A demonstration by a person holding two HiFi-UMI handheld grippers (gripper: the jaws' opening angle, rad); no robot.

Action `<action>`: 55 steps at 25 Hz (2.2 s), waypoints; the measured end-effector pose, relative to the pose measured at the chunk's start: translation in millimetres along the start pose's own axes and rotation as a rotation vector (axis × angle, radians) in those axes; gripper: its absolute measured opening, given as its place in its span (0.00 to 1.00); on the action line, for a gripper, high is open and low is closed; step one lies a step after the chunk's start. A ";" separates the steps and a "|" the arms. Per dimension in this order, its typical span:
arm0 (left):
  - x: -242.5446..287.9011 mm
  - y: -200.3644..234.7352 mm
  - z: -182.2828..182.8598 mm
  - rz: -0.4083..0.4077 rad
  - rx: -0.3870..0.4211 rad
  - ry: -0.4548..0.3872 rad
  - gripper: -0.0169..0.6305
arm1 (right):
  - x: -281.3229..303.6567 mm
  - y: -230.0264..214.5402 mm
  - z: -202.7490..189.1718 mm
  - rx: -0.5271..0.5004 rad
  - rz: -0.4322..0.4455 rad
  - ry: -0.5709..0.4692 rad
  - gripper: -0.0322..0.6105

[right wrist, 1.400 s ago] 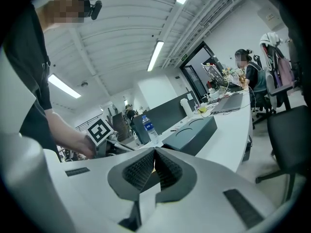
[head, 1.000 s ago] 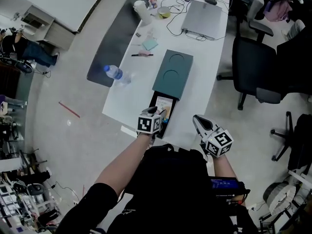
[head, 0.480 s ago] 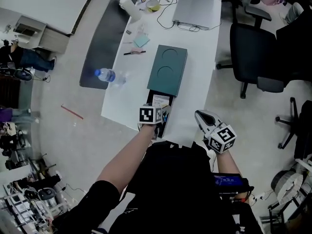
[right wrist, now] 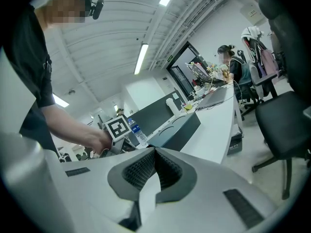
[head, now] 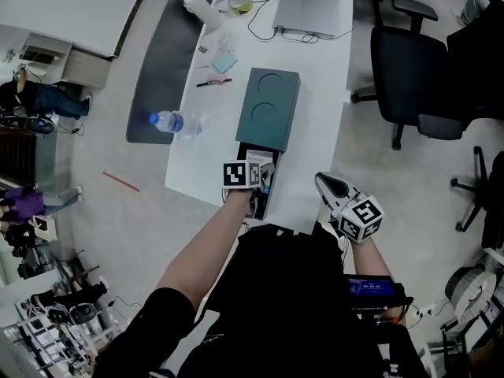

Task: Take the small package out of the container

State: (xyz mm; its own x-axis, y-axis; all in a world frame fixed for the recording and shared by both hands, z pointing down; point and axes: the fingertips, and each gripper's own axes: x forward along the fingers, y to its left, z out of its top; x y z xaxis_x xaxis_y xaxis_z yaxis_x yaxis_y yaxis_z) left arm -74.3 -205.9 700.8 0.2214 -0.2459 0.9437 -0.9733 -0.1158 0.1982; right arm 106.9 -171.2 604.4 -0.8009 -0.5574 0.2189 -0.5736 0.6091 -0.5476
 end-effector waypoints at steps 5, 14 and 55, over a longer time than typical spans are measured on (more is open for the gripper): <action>6.6 3.6 7.1 0.014 0.004 0.036 0.65 | 1.6 -3.1 -1.8 0.011 -0.003 0.004 0.09; 19.7 5.9 6.3 0.102 0.056 0.115 0.63 | 1.1 -3.1 -5.3 0.034 -0.010 0.007 0.09; -42.7 -9.1 19.8 -0.032 0.194 -0.179 0.61 | -1.5 24.5 -3.4 -0.043 0.037 0.023 0.09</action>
State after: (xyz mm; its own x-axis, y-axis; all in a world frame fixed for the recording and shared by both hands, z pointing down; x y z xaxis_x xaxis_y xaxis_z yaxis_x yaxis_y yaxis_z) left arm -73.6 -213.5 653.4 0.2761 -0.4038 0.8722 -0.9396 -0.3045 0.1565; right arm 93.5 -153.5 593.4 -0.8252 -0.5212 0.2177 -0.5498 0.6529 -0.5210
